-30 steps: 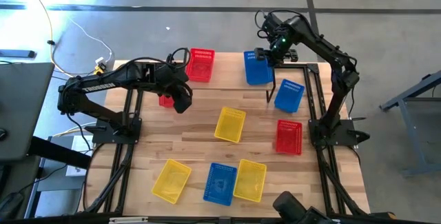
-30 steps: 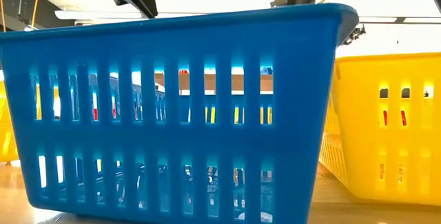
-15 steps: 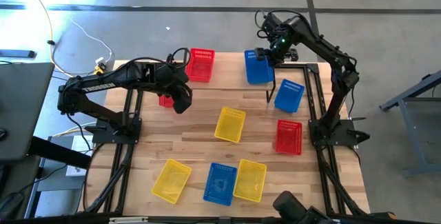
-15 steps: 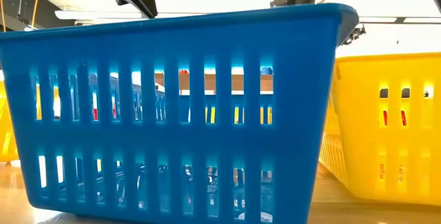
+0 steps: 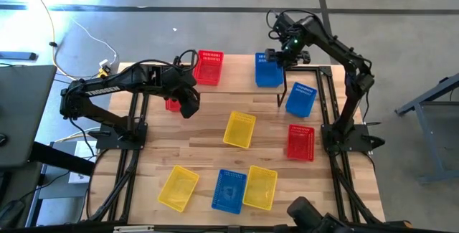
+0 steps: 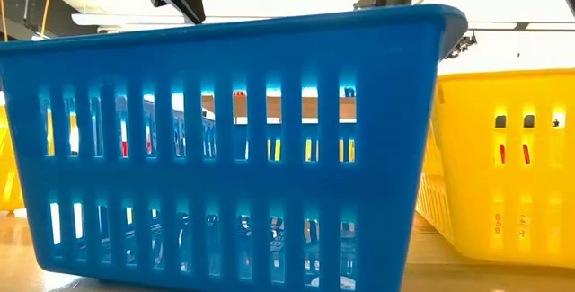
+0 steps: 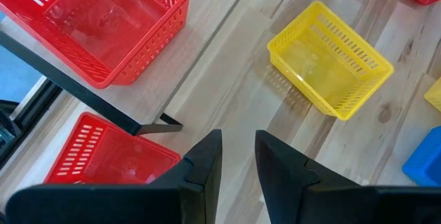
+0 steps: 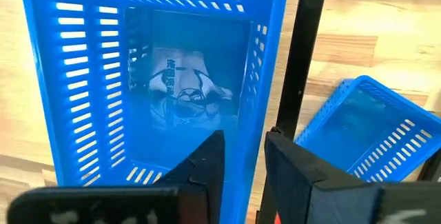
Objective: Stack baskets on shelf by color
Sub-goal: Put the bottom right blue bin on the shelf, then put the top yellow bin on the shelf
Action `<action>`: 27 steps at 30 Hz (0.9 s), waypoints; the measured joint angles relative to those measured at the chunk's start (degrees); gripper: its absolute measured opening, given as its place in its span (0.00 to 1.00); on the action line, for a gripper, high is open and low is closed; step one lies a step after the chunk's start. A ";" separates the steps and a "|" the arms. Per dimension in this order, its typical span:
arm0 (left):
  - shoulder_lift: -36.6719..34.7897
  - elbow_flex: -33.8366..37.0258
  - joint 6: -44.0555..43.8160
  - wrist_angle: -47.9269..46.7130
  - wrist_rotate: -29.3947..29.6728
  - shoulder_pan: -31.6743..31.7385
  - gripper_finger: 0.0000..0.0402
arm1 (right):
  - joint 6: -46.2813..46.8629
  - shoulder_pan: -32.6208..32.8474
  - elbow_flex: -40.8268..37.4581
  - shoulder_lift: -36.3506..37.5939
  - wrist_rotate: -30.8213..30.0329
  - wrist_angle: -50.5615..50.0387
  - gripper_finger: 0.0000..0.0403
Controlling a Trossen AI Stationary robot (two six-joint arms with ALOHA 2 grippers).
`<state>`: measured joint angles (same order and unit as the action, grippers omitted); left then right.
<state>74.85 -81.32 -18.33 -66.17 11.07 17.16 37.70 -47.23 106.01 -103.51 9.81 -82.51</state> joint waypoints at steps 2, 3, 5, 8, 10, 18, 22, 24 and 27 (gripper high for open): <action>0.00 0.00 -0.11 0.01 0.00 0.00 0.19 | -0.39 -0.16 -0.02 0.36 0.32 0.02 0.22; -0.01 0.00 -0.39 0.01 0.00 -0.01 0.19 | -0.48 -0.22 -0.02 0.71 0.27 0.02 0.22; 0.00 0.00 -1.43 0.00 0.00 0.01 0.19 | -1.02 -0.67 0.00 1.63 -0.10 0.01 0.22; 0.00 0.00 -3.91 0.02 0.00 0.00 0.19 | -2.24 -1.16 0.00 3.17 -0.26 0.27 0.22; 0.00 0.00 -5.81 0.02 -0.03 0.01 0.19 | -3.20 -1.23 0.00 4.45 -0.71 0.69 0.22; 0.00 0.00 -2.15 0.04 -0.37 -0.06 0.19 | -8.59 -0.18 0.00 10.02 -0.72 1.08 0.22; 0.23 -0.02 1.08 1.20 -0.37 -1.29 0.19 | -13.67 1.51 0.01 12.91 -0.70 0.96 0.22; 0.47 -0.02 1.98 2.80 -0.58 -2.29 0.19 | -15.01 2.45 0.01 14.27 -0.70 0.93 0.22; 0.39 -0.02 2.89 5.99 -2.74 -3.67 0.19 | -16.26 4.12 0.01 16.21 -0.72 0.93 0.22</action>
<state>75.24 -81.34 -15.44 -60.18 8.33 13.49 21.45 -43.11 106.02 -87.30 9.08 -81.59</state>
